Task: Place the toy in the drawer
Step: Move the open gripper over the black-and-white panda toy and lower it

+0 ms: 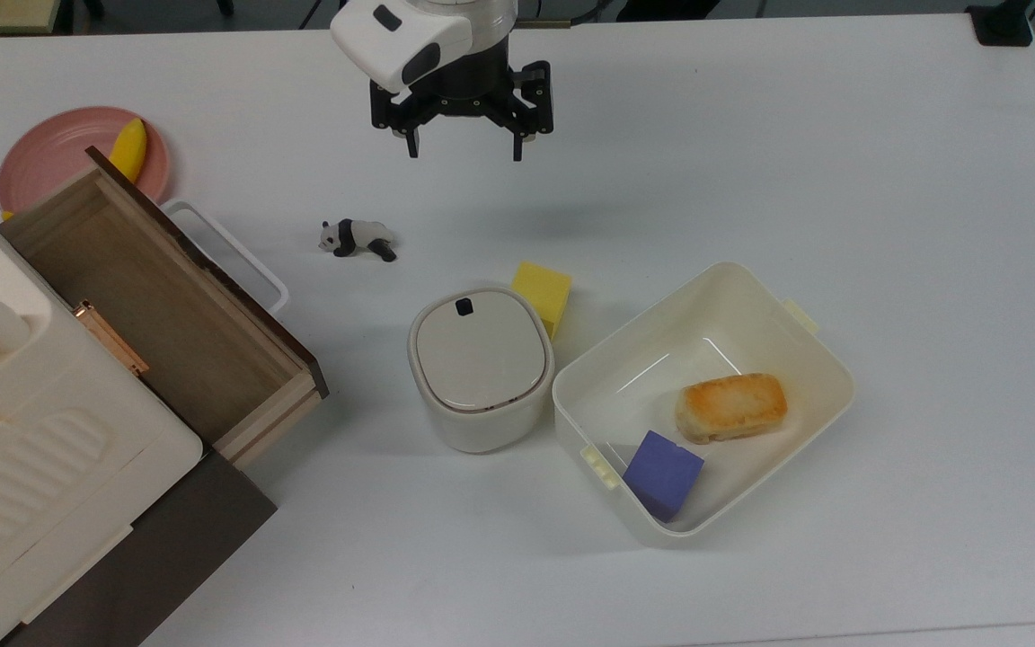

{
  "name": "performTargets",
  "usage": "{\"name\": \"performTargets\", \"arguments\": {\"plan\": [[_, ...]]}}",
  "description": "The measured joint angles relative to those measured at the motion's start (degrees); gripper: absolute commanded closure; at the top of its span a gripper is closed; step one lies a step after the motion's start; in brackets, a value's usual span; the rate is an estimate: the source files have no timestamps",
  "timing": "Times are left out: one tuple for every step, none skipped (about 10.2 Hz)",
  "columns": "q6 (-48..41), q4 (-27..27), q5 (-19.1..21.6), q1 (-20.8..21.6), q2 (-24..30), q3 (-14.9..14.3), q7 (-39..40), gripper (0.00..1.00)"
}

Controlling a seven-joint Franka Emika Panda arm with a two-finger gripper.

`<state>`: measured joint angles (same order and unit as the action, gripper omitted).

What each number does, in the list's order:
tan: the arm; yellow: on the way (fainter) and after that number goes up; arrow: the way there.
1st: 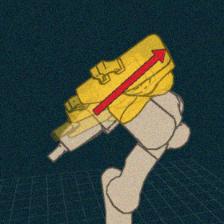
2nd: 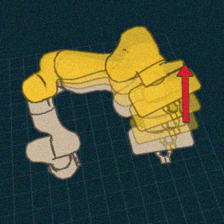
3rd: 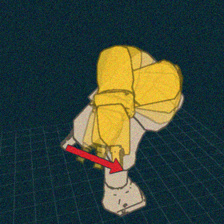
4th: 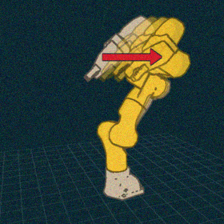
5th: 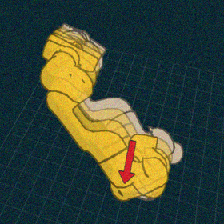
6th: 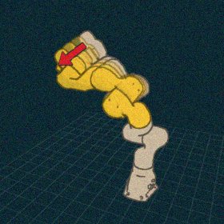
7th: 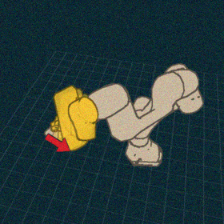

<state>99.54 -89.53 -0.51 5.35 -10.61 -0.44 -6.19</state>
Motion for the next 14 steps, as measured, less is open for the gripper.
{"name": "performTargets", "arguments": {"plan": [[0.0, 0.0, 0.0, 0.0, 0.0, 0.0, 0.03, 0.0], [-1.44, 0.16, 0.0, 0.0, 0.26, 0.0, 0.03, 0.0], [-2.69, 0.23, 0.0, 0.0, 0.86, 0.0, 0.04, 0.0], [-3.25, 0.24, 0.0, 0.0, 1.44, 0.0, 0.04, 0.0], [-3.3, 0.24, 0.0, 0.01, 1.72, 0.0, 0.04, 0.0], [-3.3, 0.23, 0.01, 0.01, 1.72, 0.0, 0.05, 0.0], [-3.3, 0.23, 0.01, 0.01, 1.72, 0.0, 0.05, 0.0], [-3.3, 0.22, 0.01, 0.01, 1.71, 0.0, 0.08, 0.0], [-3.3, 0.17, 0.0, -0.06, 1.63, 0.0, 0.09, 0.0], [-3.3, 0.03, 0.0, -0.45, 1.4, -0.03, 1.07, 0.0], [-3.3, -0.22, 0.0, -1.17, 1.0, -0.04, 4.01, 0.0], [-3.3, -0.77, 0.0, -2.02, 0.28, -0.06, 7.05, 0.0], [-3.07, -1.33, -0.79, -2.86, -0.91, -0.09, 8.65, 0.0], [-1.35, -2.15, -2.52, -3.66, -2.52, -0.11, 10.38, 0.02]]}}
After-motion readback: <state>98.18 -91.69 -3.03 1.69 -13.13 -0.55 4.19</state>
